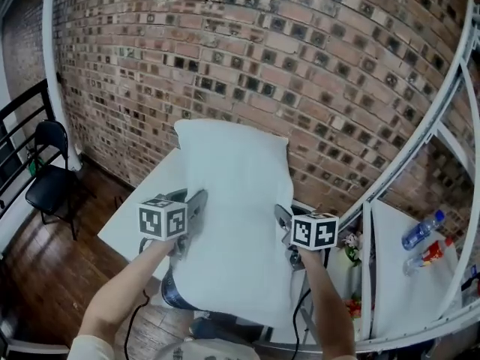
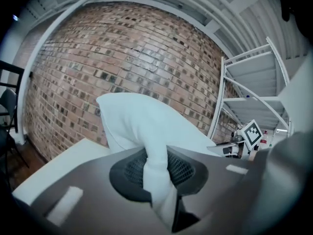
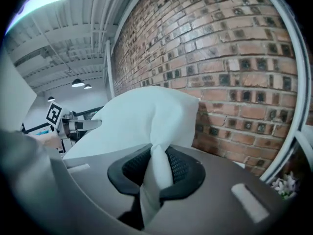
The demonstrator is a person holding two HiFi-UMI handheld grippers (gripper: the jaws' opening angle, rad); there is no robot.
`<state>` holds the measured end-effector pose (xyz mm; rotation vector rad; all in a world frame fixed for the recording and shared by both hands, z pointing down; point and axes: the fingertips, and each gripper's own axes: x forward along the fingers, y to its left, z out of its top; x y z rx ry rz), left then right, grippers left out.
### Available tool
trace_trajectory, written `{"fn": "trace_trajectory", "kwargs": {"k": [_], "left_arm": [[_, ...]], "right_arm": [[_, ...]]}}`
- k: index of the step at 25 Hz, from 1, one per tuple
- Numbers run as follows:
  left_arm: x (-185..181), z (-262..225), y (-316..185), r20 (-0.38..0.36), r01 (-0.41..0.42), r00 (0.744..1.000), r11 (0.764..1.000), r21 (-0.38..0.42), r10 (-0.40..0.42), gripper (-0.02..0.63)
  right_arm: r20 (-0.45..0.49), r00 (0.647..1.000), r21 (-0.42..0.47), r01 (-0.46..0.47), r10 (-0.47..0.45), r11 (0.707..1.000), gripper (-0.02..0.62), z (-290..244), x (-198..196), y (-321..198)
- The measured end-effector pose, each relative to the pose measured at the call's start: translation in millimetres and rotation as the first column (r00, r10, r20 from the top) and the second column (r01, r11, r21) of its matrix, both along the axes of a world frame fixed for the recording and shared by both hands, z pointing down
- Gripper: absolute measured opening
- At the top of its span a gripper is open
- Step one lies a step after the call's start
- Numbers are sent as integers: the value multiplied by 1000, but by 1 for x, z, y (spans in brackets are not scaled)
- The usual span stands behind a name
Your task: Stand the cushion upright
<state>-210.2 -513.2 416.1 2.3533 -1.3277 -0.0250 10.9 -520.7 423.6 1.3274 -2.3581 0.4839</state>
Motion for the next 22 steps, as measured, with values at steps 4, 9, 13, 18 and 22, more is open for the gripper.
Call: {"fn": "trace_trajectory", "kwargs": {"k": [4,9,13,18,22], "left_arm": [[4,-22,-18,-15,5,1000,995,96,-4,74],[18,-53,-38,3,-19,1000,969,247,19,74],[22,-75,-56,21,-33,999,933,357,27,66],[35,-88,-83,43,-59,998,905,422,45,64],[38,-92,-104,40,-45,999,884,465,30,66]], "right_arm": [[7,997,157,-73,73,985,55,-29,6,-1],[12,984,376,-171,180,911,53,-65,18,-4],[48,974,500,-214,219,839,52,-84,20,-11],[92,959,586,-271,269,764,52,-94,30,-25],[117,947,634,-302,298,711,52,-94,33,-39]]}}
